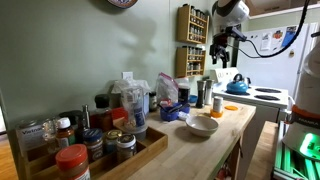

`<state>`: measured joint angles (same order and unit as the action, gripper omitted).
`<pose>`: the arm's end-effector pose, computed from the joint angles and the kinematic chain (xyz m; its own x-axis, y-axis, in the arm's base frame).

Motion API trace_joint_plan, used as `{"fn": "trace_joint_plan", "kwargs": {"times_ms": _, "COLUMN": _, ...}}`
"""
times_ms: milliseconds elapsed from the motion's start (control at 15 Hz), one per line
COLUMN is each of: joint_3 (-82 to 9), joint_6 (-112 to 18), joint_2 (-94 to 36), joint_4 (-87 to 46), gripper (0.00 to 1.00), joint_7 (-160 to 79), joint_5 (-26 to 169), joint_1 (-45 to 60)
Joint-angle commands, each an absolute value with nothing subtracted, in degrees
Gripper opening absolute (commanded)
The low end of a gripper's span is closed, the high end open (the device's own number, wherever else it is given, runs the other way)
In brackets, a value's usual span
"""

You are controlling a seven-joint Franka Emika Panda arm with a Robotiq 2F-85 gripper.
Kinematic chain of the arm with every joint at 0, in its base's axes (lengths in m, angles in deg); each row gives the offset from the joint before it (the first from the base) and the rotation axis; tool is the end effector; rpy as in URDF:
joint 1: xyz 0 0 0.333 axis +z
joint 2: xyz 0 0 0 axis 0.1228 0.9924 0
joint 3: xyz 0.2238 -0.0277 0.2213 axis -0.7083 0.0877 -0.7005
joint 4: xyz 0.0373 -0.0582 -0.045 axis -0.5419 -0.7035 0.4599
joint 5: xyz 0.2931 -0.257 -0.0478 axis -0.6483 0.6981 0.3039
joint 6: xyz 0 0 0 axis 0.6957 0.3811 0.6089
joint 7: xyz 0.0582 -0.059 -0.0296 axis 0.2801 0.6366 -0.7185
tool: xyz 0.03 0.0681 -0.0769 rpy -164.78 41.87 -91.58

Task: Remove the white container from the orange bowl and put it on the right side of the counter

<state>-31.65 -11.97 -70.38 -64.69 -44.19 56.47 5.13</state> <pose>0.3895 -0.0549 0.4652 0.9544 -0.1925 -0.2284 -0.2490 -0.9351 -0.2523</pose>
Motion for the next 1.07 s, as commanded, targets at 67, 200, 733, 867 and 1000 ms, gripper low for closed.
{"fn": "trace_joint_plan", "kwargs": {"times_ms": 67, "joint_3": -31.58, "joint_6": -18.91, "joint_2": -71.53, "joint_4": -69.70, "gripper": 1.00, "joint_7": -46.43, "joint_5": 55.84, "joint_1": 2.58}}
{"fn": "trace_joint_plan", "kwargs": {"times_ms": 200, "joint_3": -30.76, "joint_6": -21.24, "joint_2": -72.32, "joint_4": -71.90, "gripper": 1.00, "joint_7": -47.53, "joint_5": 55.28, "joint_1": 1.72}}
{"fn": "trace_joint_plan", "kwargs": {"times_ms": 733, "joint_3": -30.31, "joint_6": -20.19, "joint_2": -70.62, "joint_4": -73.26, "gripper": 1.00, "joint_7": -46.83, "joint_5": 55.69, "joint_1": 0.23}}
{"fn": "trace_joint_plan", "kwargs": {"times_ms": 867, "joint_3": -30.31, "joint_6": -20.19, "joint_2": -70.66, "joint_4": -73.32, "gripper": 1.00, "joint_7": -46.84, "joint_5": 55.61, "joint_1": 0.23}}
{"fn": "trace_joint_plan", "kwargs": {"times_ms": 1000, "joint_3": -30.29, "joint_6": -22.49, "joint_2": -70.60, "joint_4": -75.08, "gripper": 1.00, "joint_7": -49.81, "joint_5": 54.58, "joint_1": 1.23}}
